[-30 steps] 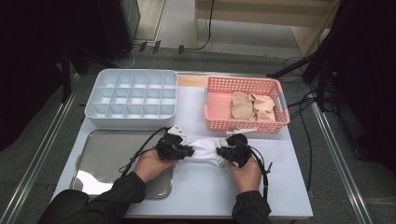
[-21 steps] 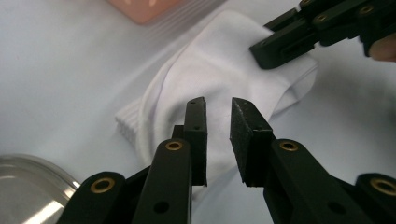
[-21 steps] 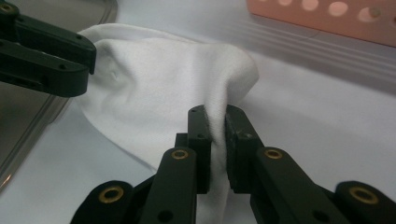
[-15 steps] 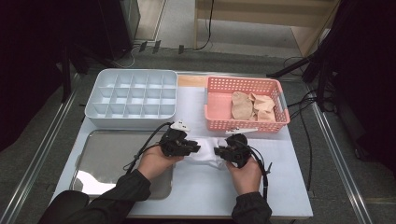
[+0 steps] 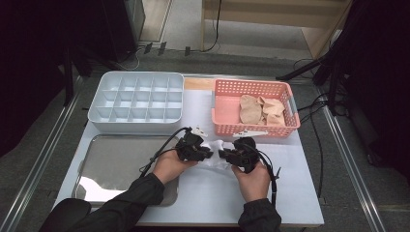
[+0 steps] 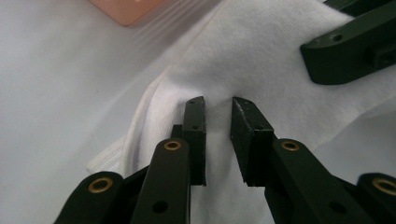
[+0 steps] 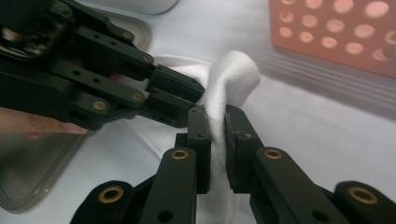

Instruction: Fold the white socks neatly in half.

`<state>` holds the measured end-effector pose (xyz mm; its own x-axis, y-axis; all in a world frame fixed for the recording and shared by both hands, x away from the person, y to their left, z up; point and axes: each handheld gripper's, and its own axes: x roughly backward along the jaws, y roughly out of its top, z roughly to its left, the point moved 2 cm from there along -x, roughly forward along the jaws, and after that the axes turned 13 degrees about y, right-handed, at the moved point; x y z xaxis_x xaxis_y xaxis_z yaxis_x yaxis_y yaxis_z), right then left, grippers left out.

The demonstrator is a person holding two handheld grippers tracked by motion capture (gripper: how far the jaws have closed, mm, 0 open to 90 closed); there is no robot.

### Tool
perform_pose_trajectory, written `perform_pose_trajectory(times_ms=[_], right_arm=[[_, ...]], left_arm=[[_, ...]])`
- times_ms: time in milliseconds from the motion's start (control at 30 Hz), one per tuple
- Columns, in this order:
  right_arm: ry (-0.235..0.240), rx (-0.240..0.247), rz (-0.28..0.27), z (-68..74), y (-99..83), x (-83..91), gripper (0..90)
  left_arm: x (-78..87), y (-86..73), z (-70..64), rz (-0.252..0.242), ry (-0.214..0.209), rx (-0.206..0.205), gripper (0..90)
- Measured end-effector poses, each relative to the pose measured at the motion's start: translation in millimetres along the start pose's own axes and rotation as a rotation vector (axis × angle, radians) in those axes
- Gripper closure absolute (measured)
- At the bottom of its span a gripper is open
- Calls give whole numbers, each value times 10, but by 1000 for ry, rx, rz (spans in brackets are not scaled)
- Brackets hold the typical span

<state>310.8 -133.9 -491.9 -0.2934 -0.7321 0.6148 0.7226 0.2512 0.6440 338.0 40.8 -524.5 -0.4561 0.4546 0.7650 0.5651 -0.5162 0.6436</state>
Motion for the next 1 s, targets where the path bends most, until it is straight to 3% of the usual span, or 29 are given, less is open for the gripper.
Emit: perform_pose_trajectory(times_ms=[200,367,533,633,700,833,1000], right_arm=[[20,12,-24,89,30,-34,842],[11,8,-18,50,29,-35,839],[5,-4,-17,8,24,-18,838],[5,-3,-21,-1,29,-18,838],[13,-11,-23,8,32,-18,839],[45,-22,-27,26,45,-32,839],[35,-16,-23,15,48,-30,838]], left_arm=[[-22,-37,42,-21,-27,26,792],[22,-23,22,-18,-27,35,759],[114,-47,-43,-13,-26,-18,692],[103,-91,-57,-8,-29,-20,684],[69,-117,-47,-14,-43,6,686],[54,-126,-38,-21,-52,12,690],[90,-116,0,-20,-70,30,685]])
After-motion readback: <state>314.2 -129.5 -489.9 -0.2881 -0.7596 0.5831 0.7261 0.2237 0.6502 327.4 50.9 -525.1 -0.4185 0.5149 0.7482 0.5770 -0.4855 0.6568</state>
